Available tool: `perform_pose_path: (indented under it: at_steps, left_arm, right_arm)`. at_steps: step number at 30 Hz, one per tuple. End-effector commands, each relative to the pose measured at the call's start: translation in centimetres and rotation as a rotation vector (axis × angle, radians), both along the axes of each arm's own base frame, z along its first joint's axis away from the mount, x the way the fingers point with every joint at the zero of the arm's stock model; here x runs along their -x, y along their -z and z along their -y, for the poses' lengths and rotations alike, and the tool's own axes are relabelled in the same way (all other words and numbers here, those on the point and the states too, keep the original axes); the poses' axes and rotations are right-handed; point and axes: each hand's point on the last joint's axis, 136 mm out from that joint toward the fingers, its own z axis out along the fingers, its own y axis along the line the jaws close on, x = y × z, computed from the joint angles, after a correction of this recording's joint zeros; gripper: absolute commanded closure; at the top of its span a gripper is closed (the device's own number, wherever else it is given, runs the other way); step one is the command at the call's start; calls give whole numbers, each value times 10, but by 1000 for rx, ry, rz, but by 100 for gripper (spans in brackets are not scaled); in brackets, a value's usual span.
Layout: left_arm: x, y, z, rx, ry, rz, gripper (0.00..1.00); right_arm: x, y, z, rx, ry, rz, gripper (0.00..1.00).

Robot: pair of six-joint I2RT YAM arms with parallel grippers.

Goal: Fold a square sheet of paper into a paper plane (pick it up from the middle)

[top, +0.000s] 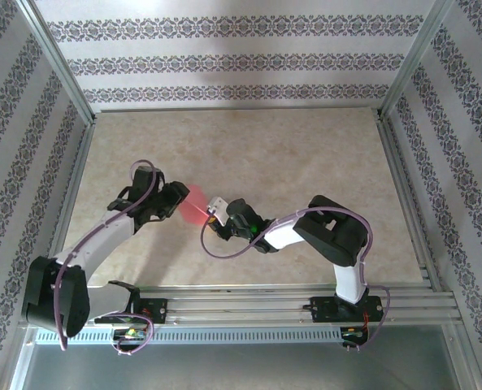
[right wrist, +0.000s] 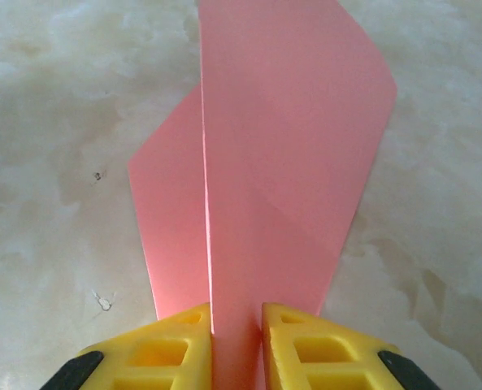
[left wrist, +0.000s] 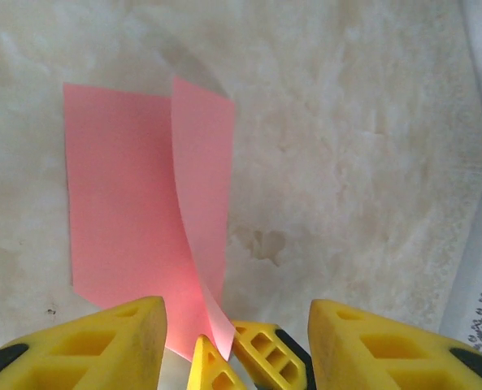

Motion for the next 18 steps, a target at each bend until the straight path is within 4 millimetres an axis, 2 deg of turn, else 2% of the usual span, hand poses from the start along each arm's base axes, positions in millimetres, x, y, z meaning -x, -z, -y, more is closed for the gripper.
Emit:
perform_pose_path:
  at_steps: [1, 5, 12, 18]
  left_arm:
    - [16, 4, -2, -22, 61, -4, 49]
    - [25, 10, 4, 10, 96, 10, 51]
    - [37, 26, 8, 42, 126, 9, 69]
    - [38, 34, 11, 46, 148, 6, 72]
  right_arm:
    - [9, 10, -2, -56, -9, -113, 78]
    - [10, 13, -1, -95, 3, -192, 78]
    - [11, 18, -4, -153, 23, -309, 77]
    - [9, 15, -2, -193, 56, -369, 77]
